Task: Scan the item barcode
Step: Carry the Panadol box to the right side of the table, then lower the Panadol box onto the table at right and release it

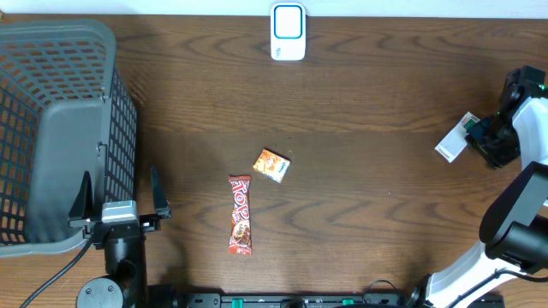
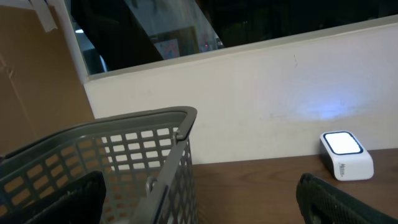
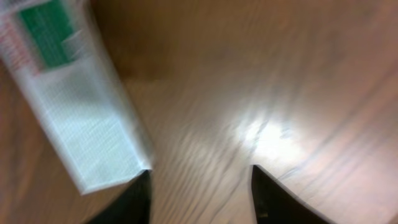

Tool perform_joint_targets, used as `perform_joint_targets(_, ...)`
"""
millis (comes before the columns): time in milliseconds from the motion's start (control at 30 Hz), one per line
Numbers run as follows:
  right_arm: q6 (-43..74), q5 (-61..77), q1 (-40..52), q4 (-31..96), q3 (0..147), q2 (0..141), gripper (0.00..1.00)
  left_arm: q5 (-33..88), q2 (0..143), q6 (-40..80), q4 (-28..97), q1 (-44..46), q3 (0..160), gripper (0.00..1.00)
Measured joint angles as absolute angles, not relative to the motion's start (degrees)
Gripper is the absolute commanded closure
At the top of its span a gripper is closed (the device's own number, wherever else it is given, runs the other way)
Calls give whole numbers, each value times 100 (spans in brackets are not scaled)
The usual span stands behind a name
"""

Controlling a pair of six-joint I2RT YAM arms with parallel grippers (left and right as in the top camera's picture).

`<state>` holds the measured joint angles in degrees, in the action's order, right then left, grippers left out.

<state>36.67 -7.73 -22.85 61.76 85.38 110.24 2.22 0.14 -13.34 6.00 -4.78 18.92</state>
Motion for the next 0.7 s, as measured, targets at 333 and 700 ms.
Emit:
perform_joint_targets(333,3551,443,-1376,5218,8689,11041,90,222,14,-1334,602,-478,1892,4)
perform_joint_targets(700,3531,290,-1144,4888,8715,11721,87,222,14,-1334,602,-478,1892,4)
